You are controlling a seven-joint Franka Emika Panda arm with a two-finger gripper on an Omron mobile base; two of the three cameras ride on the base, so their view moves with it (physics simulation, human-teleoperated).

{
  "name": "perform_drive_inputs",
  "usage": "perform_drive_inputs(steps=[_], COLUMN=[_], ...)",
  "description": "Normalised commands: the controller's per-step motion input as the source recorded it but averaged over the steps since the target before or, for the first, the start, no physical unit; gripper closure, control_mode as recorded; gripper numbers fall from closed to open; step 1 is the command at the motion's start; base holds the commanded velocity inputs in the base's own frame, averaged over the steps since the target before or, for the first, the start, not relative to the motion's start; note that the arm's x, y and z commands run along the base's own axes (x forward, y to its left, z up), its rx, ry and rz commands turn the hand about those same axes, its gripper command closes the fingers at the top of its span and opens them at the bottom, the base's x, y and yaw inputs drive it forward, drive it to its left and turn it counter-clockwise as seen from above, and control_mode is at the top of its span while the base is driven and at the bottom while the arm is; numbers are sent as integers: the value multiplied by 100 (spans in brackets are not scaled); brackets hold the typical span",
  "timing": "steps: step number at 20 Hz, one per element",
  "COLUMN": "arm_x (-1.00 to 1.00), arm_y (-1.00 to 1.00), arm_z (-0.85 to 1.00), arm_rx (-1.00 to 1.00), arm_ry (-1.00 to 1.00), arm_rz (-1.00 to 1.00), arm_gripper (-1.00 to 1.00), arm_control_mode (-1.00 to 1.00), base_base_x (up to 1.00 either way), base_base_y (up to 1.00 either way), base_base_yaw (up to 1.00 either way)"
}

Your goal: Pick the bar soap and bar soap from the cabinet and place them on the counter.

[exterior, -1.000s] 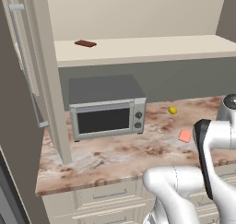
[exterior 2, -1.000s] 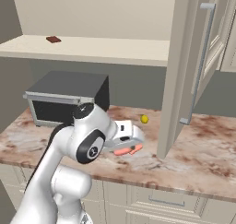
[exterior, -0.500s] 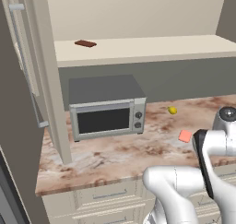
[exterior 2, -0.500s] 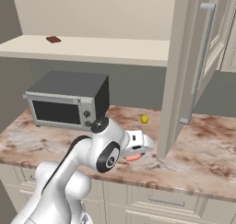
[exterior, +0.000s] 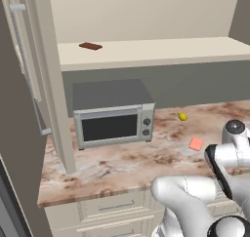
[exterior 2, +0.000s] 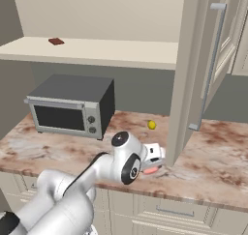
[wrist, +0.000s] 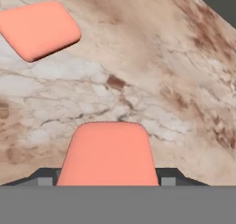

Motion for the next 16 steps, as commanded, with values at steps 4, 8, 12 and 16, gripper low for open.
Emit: perform_drive_inputs(steps=[4,8,12,16], arm_x=[61,61,50,42], arm_y=[-40,-45,-45,-24], arm_z=[-29,-44,-59,-84], arm_rx=[10,18,14,2], arm_ry=[20,13,9,6], arm_rz=[0,0,0,0], arm_gripper=[100,100,100,100], arm_control_mode=[-100,-100,-100,-100], base_base_x=[0,0,0,0], base_base_y=[0,0,0,0], base_base_yaw=[0,0,0,0])
